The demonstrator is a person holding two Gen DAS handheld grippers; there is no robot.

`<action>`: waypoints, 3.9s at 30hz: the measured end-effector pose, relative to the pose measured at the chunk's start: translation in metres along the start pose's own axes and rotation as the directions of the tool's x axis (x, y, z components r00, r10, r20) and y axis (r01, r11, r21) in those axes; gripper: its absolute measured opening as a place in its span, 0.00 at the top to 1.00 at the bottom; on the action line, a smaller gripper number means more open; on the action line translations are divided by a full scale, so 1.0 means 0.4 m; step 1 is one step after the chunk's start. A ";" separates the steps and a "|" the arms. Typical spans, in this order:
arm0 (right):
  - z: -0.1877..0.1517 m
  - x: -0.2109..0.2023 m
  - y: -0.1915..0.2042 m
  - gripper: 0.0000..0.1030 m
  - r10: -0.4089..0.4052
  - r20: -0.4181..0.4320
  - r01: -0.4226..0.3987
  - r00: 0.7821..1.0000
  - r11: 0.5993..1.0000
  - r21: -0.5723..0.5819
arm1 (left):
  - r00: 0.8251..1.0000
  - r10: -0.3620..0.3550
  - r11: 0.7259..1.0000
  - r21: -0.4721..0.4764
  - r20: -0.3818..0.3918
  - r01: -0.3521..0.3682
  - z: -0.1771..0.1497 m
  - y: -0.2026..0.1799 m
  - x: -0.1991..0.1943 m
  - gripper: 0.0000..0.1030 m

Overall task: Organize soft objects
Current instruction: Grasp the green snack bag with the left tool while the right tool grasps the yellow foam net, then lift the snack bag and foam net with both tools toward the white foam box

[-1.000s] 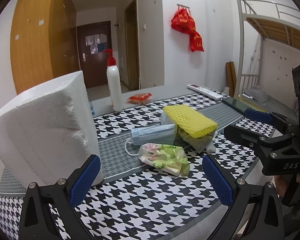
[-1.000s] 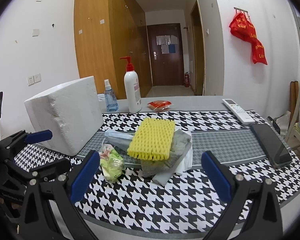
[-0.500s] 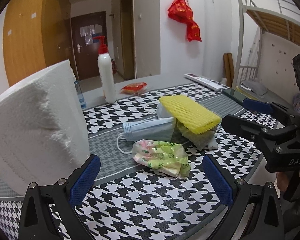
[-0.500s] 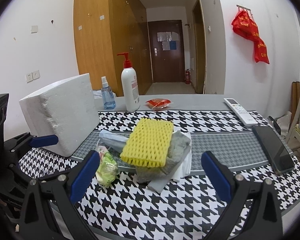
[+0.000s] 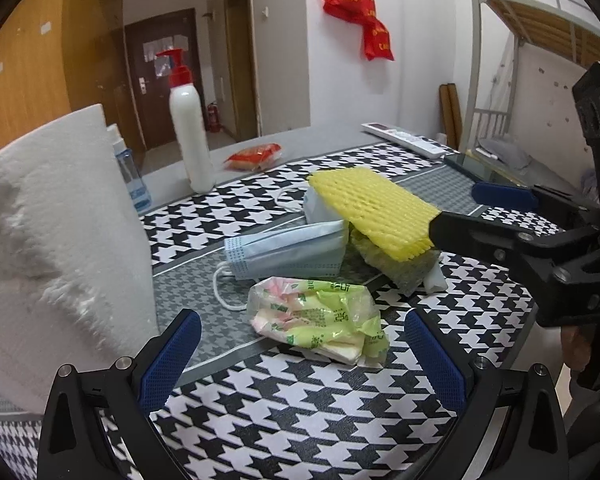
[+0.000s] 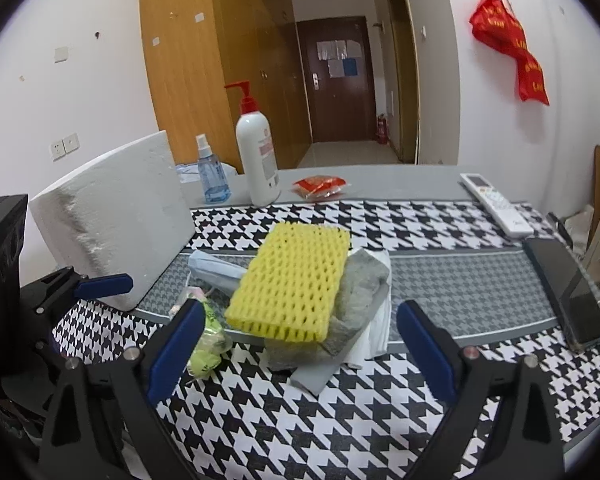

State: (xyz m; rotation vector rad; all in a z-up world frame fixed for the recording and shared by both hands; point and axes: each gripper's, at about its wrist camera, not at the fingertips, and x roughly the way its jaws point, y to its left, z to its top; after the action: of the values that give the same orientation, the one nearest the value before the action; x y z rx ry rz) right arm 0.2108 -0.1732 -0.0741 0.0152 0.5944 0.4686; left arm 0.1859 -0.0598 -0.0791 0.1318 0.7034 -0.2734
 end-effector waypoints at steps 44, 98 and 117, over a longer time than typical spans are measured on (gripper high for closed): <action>0.018 0.076 0.024 0.42 -0.009 -0.095 0.001 0.995 0.996 -0.089 | 0.985 -0.164 0.983 -0.093 -0.059 0.158 0.005 0.044 0.068 0.40; 0.037 -0.102 0.079 0.76 0.017 0.067 -0.011 0.998 0.996 -0.093 | 0.990 -0.061 0.995 -0.076 0.130 0.071 0.006 0.026 -0.120 0.40; 0.069 -0.158 0.122 0.76 0.031 0.128 -0.015 0.991 0.992 -0.125 | 0.972 0.023 0.997 -0.074 0.234 -0.006 0.027 0.040 -0.230 0.40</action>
State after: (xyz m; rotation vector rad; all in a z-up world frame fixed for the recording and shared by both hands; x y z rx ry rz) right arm 0.1593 -0.1533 -0.0103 -0.0657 0.4373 0.5219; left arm 0.1301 -0.0281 -0.0104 0.0340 0.4764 -0.2445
